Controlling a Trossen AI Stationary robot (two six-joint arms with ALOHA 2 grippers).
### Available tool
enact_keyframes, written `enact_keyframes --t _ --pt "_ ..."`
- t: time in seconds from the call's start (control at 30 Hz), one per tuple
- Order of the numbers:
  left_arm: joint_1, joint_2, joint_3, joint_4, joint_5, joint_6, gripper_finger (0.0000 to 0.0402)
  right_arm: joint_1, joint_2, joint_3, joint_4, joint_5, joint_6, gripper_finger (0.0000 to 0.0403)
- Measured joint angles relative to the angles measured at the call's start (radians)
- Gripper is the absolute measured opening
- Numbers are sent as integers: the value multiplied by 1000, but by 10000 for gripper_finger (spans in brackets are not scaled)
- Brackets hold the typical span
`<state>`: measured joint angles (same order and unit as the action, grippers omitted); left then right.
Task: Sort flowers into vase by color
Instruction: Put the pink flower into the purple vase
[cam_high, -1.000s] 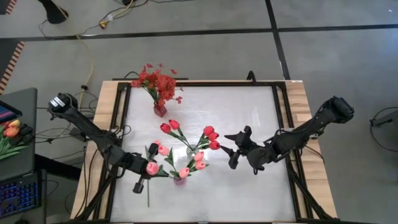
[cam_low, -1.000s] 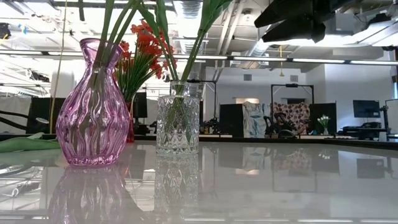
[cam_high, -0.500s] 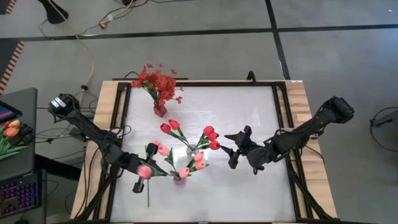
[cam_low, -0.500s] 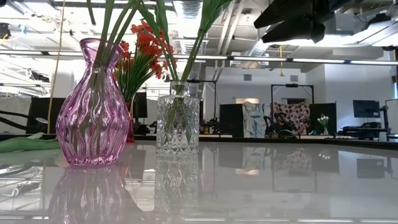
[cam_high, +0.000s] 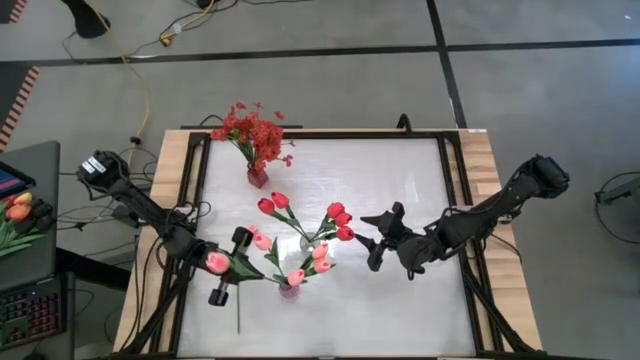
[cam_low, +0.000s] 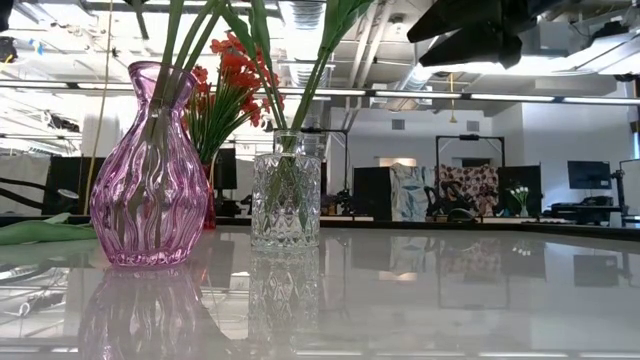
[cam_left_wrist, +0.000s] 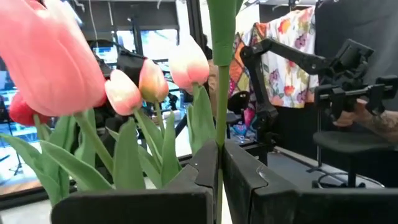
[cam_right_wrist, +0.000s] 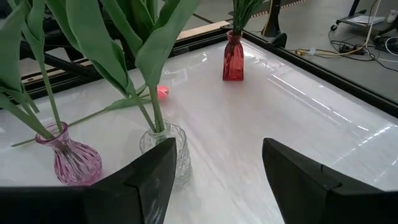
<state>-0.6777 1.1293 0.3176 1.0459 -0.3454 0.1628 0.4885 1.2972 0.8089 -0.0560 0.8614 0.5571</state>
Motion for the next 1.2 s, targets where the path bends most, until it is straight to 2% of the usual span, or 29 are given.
enact_keyframes --t 0.4,0.87,1.2 --pt "22 114 0 78 0 2 0 0 0 0 12 -1 3 265" --pt "43 142 0 38 10 -37 0 0 0 0 12 -12 3 265" --pt "70 292 0 127 21 -78 0 0 0 0 14 -13 3 265"
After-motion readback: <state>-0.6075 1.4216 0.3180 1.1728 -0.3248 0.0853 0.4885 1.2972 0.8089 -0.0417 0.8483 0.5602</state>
